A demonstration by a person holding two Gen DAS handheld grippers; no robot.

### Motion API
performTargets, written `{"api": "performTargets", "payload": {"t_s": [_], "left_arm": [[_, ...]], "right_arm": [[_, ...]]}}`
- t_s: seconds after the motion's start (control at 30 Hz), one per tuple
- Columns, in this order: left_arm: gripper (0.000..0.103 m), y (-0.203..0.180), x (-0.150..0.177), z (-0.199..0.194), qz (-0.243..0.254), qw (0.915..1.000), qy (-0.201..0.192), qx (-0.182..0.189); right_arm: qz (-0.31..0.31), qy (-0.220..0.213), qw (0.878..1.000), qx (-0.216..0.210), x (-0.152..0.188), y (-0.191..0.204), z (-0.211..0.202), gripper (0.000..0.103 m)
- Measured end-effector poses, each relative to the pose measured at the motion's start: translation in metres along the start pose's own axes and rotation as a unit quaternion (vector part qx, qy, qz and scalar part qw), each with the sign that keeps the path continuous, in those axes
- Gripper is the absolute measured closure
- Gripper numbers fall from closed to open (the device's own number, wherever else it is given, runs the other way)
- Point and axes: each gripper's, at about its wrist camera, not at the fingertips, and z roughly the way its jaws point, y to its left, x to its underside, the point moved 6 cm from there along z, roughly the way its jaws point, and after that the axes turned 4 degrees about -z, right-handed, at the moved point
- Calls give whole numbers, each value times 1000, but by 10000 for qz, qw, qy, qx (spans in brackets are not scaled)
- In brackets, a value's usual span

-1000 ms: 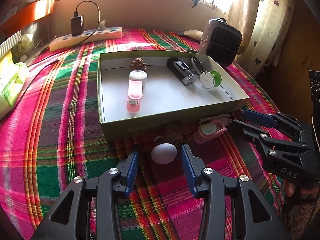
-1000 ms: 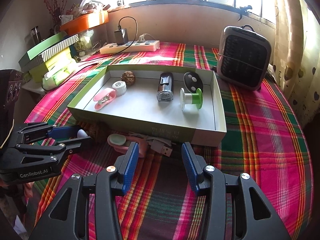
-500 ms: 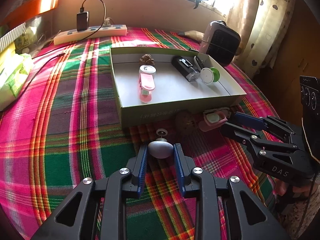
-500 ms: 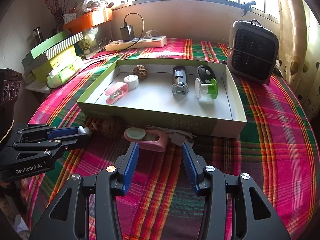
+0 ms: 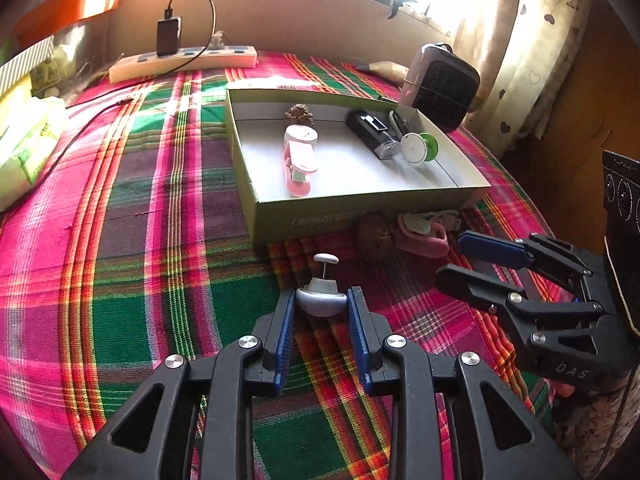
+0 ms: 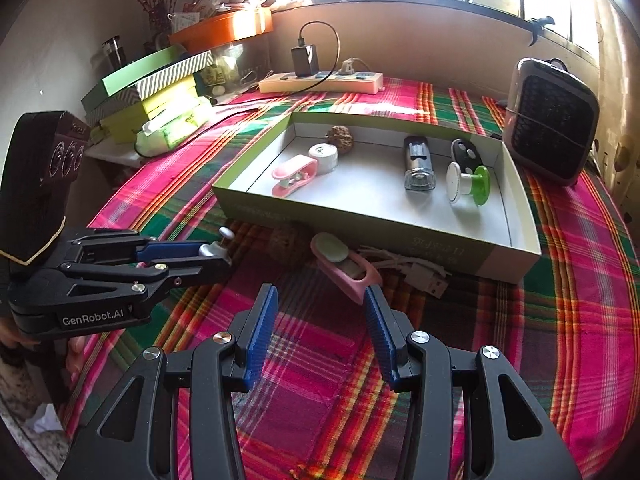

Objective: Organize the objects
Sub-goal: 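Close left tool on the white knob while right tool grasps the pink-and-white clip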

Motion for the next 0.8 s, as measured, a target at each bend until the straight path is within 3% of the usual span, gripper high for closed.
{"api": "performTargets", "payload": {"t_s": [0.1, 0.23, 0.47, 0.8], "left_arm": [[76, -1, 0, 0, 0, 10000, 11, 9], [74, -3, -1, 2, 33, 10000, 26, -56], [73, -4, 0, 1, 55, 9998, 5, -171], [73, -3, 6, -3, 108, 9991, 10, -417]], "right_arm": [[-118, -26, 9997, 199, -7, -7, 5, 57], [-323, 81, 9993, 158, -10, -8, 18, 57], [-566, 347, 9966, -497, 6, 11, 21, 57], [-235, 272, 9991, -203, -7, -2, 29, 57]]}}
